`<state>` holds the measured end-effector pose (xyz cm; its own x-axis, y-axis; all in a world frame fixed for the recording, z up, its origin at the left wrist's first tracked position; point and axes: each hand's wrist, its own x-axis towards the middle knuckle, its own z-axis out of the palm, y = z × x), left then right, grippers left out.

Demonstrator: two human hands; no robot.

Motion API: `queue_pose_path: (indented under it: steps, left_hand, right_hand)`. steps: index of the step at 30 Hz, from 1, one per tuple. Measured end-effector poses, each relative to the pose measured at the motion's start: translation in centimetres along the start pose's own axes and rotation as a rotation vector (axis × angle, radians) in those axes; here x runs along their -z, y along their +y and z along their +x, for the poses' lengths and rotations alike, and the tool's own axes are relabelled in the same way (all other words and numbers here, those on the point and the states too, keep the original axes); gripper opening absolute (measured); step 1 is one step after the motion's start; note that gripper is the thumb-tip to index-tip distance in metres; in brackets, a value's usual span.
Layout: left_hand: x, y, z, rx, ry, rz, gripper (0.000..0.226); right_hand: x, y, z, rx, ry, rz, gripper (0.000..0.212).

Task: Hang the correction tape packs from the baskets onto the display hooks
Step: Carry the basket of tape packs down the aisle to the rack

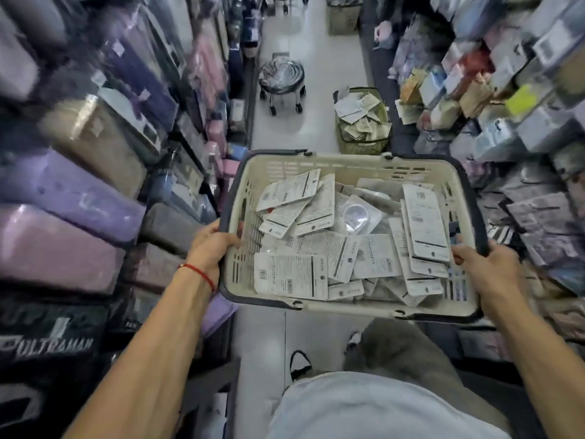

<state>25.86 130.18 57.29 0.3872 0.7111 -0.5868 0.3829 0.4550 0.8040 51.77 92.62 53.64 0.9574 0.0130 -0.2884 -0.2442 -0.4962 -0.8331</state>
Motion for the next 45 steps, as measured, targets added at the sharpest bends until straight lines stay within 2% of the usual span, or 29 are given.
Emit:
queue_pose_path:
  steps: [3,9,19,22,29,33,40,45]
  left_hand:
    - [-2.4,5.6,7.7,-0.014,-0.025,0.027,0.049]
    - [-8.9,16.9,20.8,-0.004,0.033,0.126,0.042]
    - [-15.5,35.0,40.2,0.002,0.102,0.13,0.045]
    - [-16.9,39.7,49.4,0.006,0.032,0.123,0.044]
    - [-21.0,51.6,69.3,0.029,-0.178,0.089,0.049]
    - [-24.1,58.5,78.1,0.013,-0.18,0.098,0.052]
    - [-29.7,68.2,90.2,-0.019,-0.105,0.156,0.046]
    - [-32.7,74.7,98.0,0.009,-0.126,0.192,0.051]
  right_hand:
    - [-4.2,-3.9,6.4,-0.028,0.003,0.002,0.003]
    - [-13.3,-9.6,21.5,-0.081,-0.078,-0.014,0.018]
    - [-26.6,-26.4,42.1,-0.06,-0.14,0.031,0.017]
    - [-31.3,-30.8,47.7,-0.049,-0.112,0.062,0.008]
    - [-40.7,-42.3,59.5,-0.029,0.047,0.01,0.01]
    - [-45.7,-46.9,66.6,-0.019,0.057,0.057,0.024]
    - [-54.5,-52.4,78.8,-0.055,0.075,0.138,0.019]
    - [-58.7,-57.4,85.5,-0.085,0.085,0.127,0.016]
